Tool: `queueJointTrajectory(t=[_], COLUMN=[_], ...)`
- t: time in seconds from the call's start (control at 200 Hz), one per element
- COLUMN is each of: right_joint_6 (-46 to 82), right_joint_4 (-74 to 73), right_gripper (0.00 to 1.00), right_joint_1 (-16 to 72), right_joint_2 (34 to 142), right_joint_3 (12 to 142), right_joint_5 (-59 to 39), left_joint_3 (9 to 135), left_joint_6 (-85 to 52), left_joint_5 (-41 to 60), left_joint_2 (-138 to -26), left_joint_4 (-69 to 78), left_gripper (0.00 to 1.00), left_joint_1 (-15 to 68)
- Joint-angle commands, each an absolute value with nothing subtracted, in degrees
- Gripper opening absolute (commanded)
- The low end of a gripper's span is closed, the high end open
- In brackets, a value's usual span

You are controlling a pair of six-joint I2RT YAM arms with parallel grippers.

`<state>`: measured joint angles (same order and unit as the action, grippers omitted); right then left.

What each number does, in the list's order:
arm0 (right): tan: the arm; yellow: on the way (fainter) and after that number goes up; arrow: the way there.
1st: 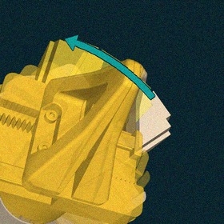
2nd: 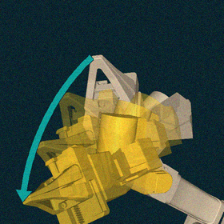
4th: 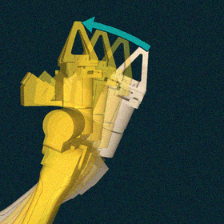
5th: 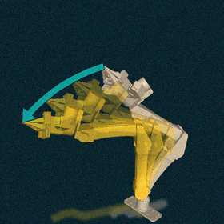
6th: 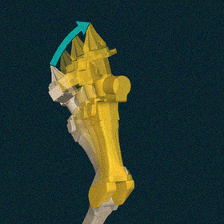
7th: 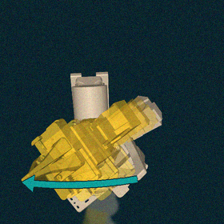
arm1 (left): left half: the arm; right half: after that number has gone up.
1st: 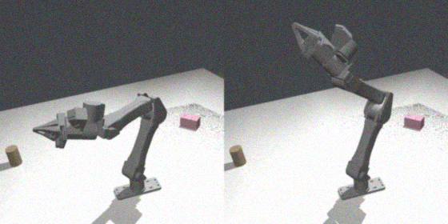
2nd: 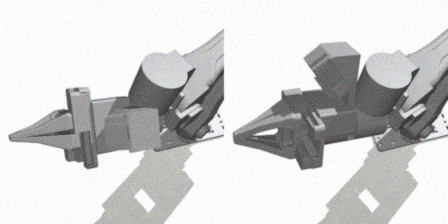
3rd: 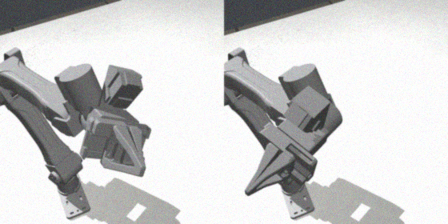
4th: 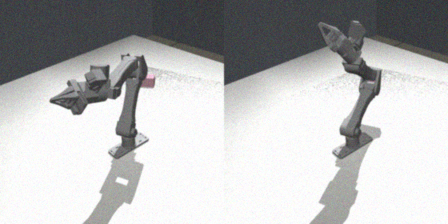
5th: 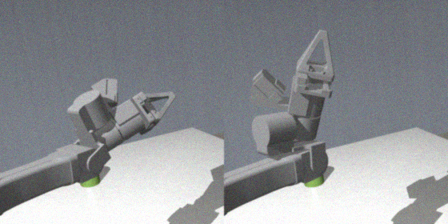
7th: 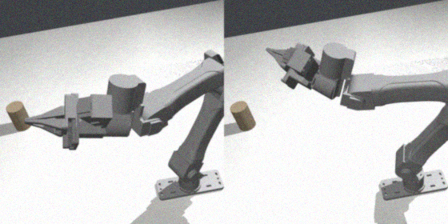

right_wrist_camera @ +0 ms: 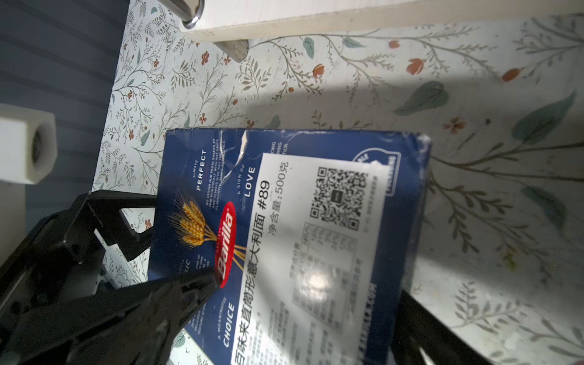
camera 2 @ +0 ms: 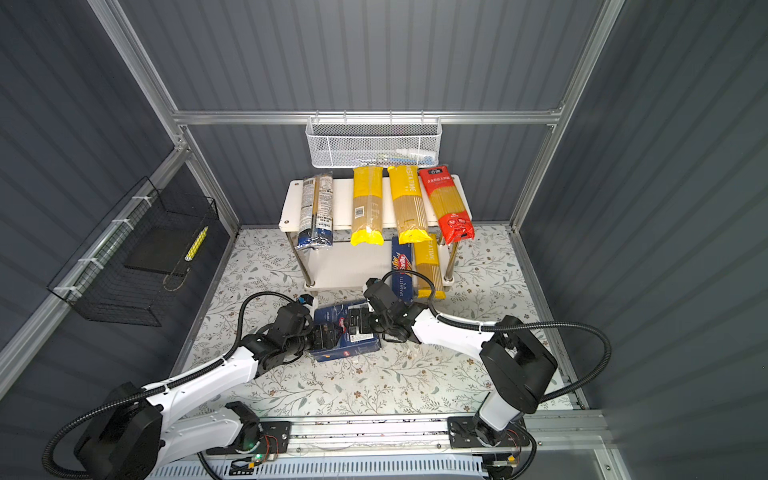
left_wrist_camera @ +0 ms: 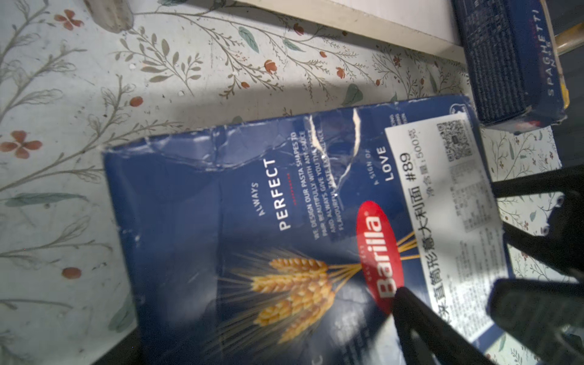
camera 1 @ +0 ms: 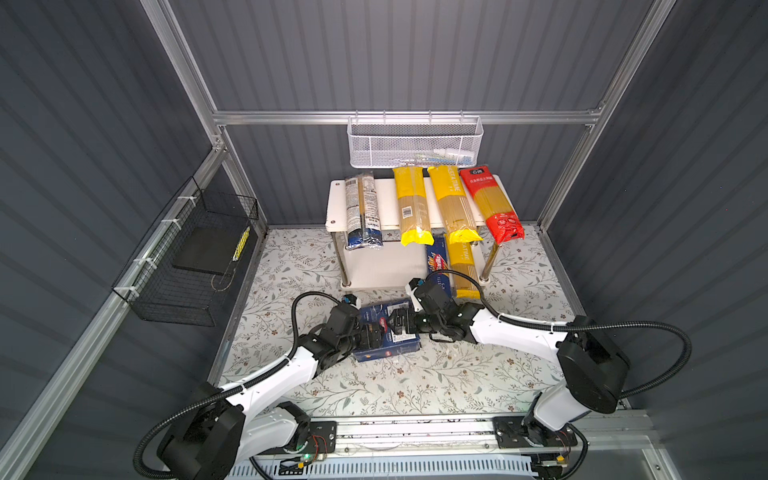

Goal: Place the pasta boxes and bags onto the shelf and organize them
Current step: 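Lift the dark blue box with both grippers and carry it toward the shelf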

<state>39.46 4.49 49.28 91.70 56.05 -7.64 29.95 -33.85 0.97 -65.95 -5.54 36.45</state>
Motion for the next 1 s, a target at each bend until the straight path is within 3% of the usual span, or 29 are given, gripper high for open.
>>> queueJointTrajectory(t=[0.0, 0.996], right_joint_6=[38.19, 35.41], right_joint_4=[-3.7, -3.34], right_gripper=[0.99, 0.99], right_joint_1=[51.5, 51.42], right_joint_2=[90.15, 90.0], right_joint_3=[60.45, 65.83], right_joint_5=[-14.41, -12.0], left_joint_3=[35.06, 44.24], left_joint_6=[-32.06, -27.92], left_joint_5=[7.17, 6.5], left_joint_2=[-64.42, -67.6], left_joint_4=[0.23, 1.7], left_gripper=[0.99, 0.99], left_joint_1=[38.62, 38.57])
